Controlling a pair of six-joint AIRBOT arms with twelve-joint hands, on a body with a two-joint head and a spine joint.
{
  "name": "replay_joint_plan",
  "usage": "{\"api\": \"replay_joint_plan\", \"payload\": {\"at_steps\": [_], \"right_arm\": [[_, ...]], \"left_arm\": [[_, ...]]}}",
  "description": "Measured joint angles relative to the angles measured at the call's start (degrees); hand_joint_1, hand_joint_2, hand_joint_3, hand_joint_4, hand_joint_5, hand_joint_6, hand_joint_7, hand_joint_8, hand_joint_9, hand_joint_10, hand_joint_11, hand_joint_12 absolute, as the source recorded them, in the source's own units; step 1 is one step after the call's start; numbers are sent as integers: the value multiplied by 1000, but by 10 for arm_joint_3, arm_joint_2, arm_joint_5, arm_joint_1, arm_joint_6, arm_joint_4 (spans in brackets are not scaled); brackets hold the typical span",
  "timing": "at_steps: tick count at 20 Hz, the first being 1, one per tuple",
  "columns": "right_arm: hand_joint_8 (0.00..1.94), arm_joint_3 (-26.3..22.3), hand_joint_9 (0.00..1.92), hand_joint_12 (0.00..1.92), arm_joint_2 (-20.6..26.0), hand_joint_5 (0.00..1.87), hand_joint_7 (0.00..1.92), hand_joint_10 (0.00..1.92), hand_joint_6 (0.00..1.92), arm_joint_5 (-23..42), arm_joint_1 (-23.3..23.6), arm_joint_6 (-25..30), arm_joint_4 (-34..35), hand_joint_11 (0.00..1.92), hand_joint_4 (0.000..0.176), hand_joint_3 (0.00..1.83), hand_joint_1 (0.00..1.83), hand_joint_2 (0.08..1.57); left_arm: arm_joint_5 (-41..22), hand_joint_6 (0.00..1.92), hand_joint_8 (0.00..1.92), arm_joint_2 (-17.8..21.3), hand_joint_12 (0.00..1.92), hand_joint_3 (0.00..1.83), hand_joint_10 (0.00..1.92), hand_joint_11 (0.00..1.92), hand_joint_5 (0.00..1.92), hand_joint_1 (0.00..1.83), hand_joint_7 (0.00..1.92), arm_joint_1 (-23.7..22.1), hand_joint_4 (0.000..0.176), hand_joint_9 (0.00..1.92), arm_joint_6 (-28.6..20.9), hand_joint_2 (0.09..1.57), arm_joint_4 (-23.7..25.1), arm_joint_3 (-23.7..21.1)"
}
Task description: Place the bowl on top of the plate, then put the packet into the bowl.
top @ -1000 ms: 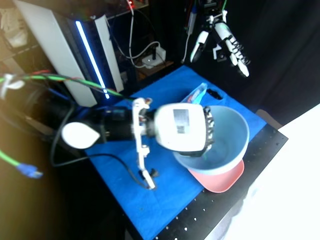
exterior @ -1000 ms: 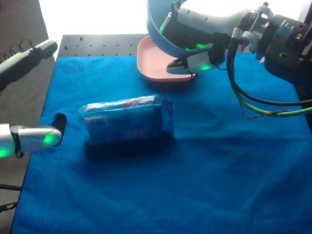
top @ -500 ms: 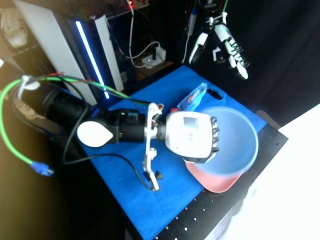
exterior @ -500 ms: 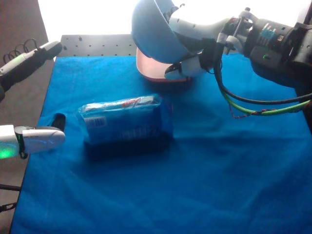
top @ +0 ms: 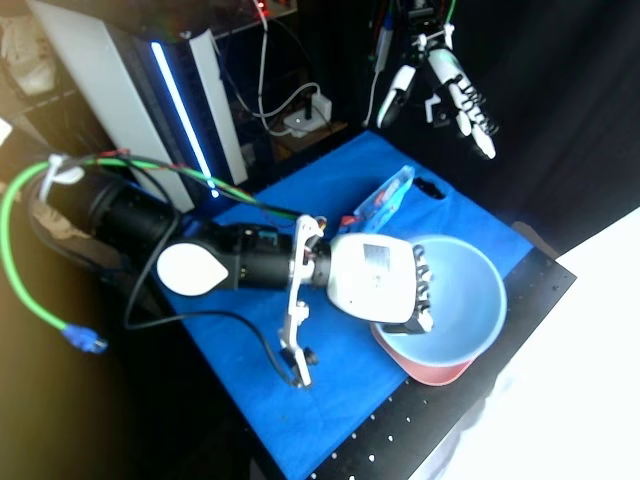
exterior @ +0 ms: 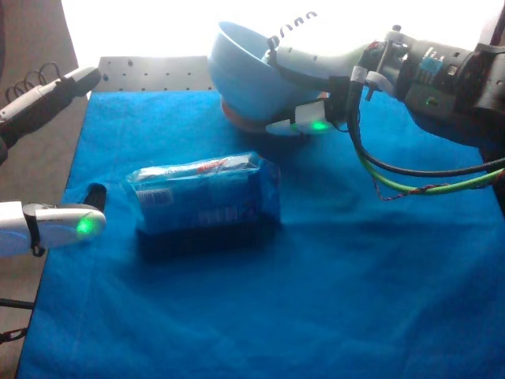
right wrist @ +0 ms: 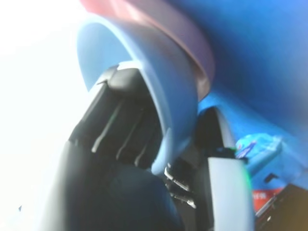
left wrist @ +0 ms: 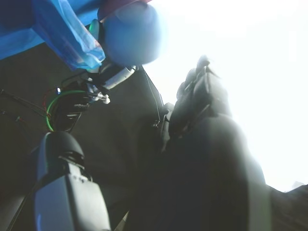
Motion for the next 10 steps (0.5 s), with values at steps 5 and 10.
{"api": "replay_joint_plan", "payload": {"at_steps": [5, 10], "right_arm": [[1501, -1, 792, 1685, 6, 804, 674, 1349, 6, -7, 0, 0, -7, 702, 0, 0, 1294, 1282], [1552, -5, 766, 1674, 10, 787, 627, 1251, 0, -14, -1, 0, -9, 655, 0, 0, 1265, 1314]], "left_arm": [[0, 0, 0, 0, 0, 0, 0, 0, 0, 700, 0, 0, 176, 0, 0, 896, -1, -1], [1, 0, 0, -2, 0, 0, 0, 0, 0, 699, 0, 0, 176, 0, 0, 901, -2, -1]]}}
